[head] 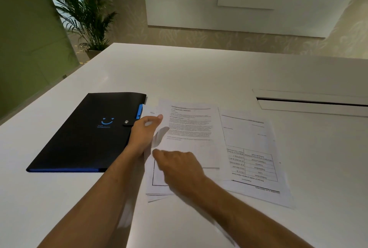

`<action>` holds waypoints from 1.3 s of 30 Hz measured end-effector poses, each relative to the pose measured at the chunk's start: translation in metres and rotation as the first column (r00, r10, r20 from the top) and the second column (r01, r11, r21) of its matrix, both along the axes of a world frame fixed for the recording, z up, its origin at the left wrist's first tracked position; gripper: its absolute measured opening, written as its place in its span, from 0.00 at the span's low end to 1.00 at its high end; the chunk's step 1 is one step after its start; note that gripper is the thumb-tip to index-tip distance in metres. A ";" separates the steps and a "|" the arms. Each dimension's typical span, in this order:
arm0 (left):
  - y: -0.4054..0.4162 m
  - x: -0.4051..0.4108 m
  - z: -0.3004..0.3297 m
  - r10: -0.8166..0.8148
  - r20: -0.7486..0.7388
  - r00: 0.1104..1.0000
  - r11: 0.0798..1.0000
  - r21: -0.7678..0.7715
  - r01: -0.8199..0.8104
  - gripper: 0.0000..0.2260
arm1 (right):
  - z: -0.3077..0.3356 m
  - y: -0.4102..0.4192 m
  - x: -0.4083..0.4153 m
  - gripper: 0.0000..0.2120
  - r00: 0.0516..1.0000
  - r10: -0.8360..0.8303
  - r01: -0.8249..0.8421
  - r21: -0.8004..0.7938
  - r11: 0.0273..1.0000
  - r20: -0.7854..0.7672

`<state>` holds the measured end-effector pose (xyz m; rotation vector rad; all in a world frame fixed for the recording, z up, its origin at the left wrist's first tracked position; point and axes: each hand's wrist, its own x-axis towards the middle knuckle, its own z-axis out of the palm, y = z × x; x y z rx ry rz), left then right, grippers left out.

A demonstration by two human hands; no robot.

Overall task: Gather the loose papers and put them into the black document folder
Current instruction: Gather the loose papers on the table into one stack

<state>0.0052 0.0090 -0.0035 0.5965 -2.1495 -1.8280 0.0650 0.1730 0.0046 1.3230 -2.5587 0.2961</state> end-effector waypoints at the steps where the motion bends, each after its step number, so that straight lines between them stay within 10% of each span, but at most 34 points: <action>1: -0.001 0.000 0.000 -0.013 0.007 1.000 0.999 -0.049 0.014 0.17 | -0.005 -0.003 0.003 0.21 0.999 0.035 -0.035 -0.007 0.999 0.037; 6: -0.003 -0.001 -0.006 -0.078 -0.045 0.996 0.984 -0.165 0.070 0.30 | 0.000 0.002 -0.008 0.23 0.955 0.030 -0.002 -0.095 0.995 0.294; 11: -0.008 -0.001 -0.007 -0.102 -0.029 0.994 0.978 -0.183 0.095 0.42 | 0.013 0.067 -0.054 0.27 0.866 -0.359 0.481 -0.381 0.790 0.348; 15: -0.007 0.000 -0.004 -0.120 -0.096 0.988 0.988 -0.110 0.109 0.48 | 0.009 0.145 -0.087 0.28 0.510 -0.800 0.860 -0.210 0.465 0.317; 19: -0.006 -0.003 0.000 -0.076 -0.072 0.994 0.997 -0.010 0.075 0.43 | 0.003 0.185 -0.094 0.32 0.289 -0.894 0.949 0.022 0.315 0.342; 24: -0.007 -0.006 0.006 -0.191 -0.024 0.981 0.981 -0.018 0.191 0.25 | 0.008 0.173 -0.098 0.33 0.314 -0.871 0.928 0.074 0.366 0.377; 39: 0.024 -0.012 0.003 -0.371 0.016 0.929 0.929 0.011 0.371 0.24 | 0.011 0.107 -0.093 0.24 0.423 -0.259 0.834 -0.261 0.486 0.868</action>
